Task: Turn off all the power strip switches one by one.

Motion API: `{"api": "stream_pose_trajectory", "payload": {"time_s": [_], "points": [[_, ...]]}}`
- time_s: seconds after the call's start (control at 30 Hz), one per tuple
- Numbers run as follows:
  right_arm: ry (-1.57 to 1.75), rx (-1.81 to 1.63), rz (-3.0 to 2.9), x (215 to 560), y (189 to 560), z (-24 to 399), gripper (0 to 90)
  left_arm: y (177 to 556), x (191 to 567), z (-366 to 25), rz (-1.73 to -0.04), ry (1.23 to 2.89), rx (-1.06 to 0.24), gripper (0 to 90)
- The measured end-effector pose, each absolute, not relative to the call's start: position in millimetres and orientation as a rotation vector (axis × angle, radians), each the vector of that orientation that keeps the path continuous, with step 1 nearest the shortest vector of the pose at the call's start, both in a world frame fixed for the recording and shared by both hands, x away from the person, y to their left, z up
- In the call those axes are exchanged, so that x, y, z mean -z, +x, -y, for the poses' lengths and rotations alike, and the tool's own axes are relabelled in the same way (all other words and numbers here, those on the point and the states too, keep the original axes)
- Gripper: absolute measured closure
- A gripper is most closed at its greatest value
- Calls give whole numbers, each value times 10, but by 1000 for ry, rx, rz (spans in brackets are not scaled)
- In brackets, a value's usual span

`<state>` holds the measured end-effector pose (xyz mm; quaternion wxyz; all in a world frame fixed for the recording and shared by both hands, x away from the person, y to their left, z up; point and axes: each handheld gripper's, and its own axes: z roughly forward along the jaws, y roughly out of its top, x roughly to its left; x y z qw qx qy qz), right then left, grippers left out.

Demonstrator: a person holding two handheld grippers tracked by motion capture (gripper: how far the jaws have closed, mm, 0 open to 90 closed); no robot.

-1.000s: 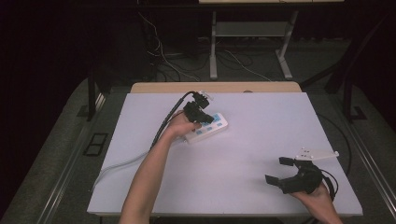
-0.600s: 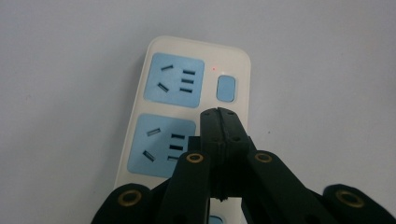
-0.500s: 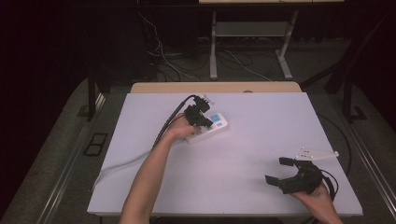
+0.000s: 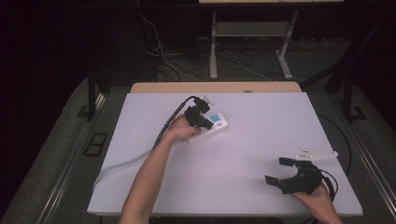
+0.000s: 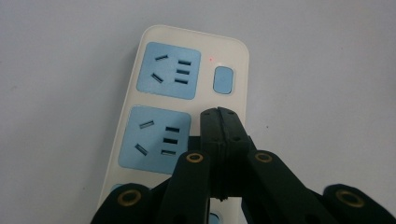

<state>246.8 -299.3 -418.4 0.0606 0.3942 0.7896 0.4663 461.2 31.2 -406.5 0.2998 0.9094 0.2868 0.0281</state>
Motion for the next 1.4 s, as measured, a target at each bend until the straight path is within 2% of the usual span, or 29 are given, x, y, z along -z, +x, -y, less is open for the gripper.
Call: {"api": "stream_pose_trajectory", "payload": {"time_s": [1.4], "points": [[1184, -1404, -2393, 4183, 2464, 2992, 6, 4593, 4112, -366, -804, 2354, -56, 895]]}}
